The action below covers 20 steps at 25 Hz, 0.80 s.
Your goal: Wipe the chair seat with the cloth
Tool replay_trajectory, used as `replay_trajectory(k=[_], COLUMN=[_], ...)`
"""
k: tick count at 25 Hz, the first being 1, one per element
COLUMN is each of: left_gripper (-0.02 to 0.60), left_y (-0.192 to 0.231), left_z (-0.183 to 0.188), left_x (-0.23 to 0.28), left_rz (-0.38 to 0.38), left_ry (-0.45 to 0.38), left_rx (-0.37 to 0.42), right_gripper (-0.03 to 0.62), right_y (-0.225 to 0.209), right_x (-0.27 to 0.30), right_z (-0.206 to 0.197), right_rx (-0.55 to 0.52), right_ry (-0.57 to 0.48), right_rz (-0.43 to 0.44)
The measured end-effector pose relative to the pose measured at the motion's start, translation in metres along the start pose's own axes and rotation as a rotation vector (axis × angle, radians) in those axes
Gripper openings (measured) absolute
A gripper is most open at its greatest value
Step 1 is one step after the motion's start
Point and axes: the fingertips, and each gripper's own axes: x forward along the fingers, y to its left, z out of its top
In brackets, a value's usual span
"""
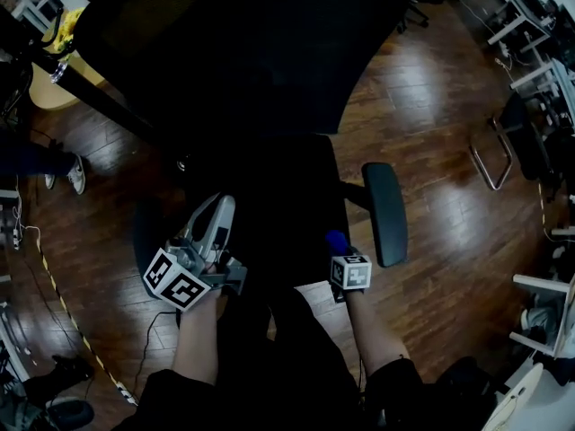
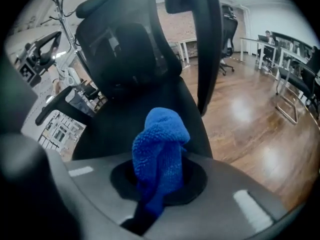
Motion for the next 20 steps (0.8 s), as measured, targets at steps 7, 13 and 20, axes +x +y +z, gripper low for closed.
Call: replay_trajectory(k=[7, 13, 20], left_gripper=[-0.008, -0.008, -0.008], left_y=[-0.080, -0.155, -0.197], left_z=[0.075, 0.150, 0.168], left_x=[-0.001, -0.021, -0.052], left_rz=[-0.077, -0.259, -0.323], left_ry=[0.004, 0.004, -0.093], left_rx=[0.092, 0.225, 0.272], right_gripper=[0.034, 0.034, 0.034], right_y=[0.147, 0.282, 0.305], right_x=[-0.117, -0.292, -0.383], right_z=[0.157, 0.286, 0.290], right_rx=[-0.159, -0.223, -0.235], right_ry=[-0.406, -0.844, -1.036], right_rz=[0.366, 0.714, 0.815])
